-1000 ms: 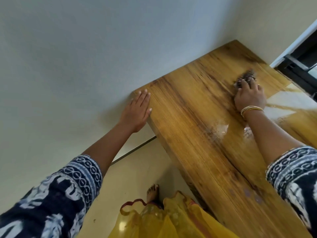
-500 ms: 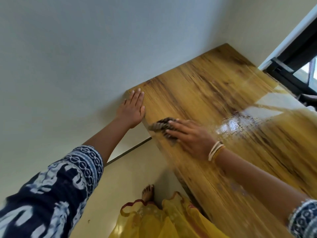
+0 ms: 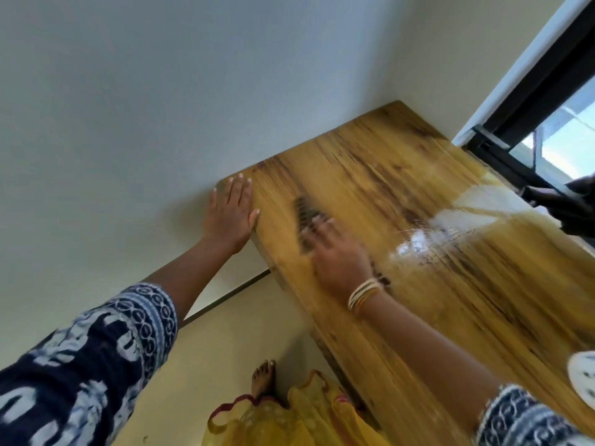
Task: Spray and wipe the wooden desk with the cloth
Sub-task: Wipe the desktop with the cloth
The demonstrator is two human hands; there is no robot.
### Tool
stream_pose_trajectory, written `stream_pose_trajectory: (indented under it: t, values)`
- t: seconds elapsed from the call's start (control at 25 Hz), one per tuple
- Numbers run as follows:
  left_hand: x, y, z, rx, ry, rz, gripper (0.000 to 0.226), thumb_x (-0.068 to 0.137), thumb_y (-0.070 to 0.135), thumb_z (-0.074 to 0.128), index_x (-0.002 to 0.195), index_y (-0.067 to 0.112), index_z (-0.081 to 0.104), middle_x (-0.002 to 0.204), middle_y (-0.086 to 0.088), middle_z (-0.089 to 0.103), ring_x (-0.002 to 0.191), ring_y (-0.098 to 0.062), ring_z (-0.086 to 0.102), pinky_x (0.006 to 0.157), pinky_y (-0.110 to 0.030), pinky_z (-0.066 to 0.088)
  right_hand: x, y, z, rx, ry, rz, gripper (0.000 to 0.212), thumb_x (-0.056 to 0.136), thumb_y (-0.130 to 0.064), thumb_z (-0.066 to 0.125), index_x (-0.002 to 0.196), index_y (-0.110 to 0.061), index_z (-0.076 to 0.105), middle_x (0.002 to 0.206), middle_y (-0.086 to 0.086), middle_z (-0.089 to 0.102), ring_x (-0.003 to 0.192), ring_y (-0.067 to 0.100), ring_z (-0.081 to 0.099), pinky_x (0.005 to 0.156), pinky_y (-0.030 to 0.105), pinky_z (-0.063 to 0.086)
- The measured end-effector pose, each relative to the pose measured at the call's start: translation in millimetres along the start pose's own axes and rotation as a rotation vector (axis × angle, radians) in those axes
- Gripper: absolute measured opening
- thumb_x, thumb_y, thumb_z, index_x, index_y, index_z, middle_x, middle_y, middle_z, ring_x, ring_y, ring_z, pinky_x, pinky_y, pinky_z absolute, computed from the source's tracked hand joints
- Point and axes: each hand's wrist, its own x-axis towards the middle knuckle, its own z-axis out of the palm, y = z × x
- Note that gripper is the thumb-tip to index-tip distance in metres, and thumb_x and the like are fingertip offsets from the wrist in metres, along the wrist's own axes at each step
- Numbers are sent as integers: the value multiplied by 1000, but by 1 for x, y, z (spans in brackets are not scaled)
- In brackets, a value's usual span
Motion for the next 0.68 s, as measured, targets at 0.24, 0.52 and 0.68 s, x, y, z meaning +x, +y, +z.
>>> stream_pose_trajectory:
  t: [0.24, 0.52, 0.68]
  values:
    - [-6, 69, -3, -224, 45, 239, 62, 100, 43, 21, 154, 13, 19, 162, -8, 16, 150, -24, 11, 121, -44, 7, -32, 69, 4, 110, -69, -251, 44, 101, -40, 34, 141, -31, 48, 154, 2, 39, 139, 26, 40, 105, 47, 43]
    - [18, 167, 4, -373, 31, 251, 57, 102, 36, 34, 153, 12, 24, 162, -8, 18, 150, -24, 13, 121, -46, 9, -33, 255, -2, -39, -89, 674, 49, 100, -42, 26, 146, -26, 35, 154, 10, 34, 135, 34, 38, 99, 52, 47]
    - [33, 196, 6, -325, 41, 257, 60, 101, 39, 35, 153, 13, 23, 162, -9, 17, 150, -25, 12, 120, -48, 9, -17, 215, -7, -50, -112, 644, 52, 100, -36, 22, 148, -21, 32, 156, 9, 28, 142, 33, 27, 107, 51, 38]
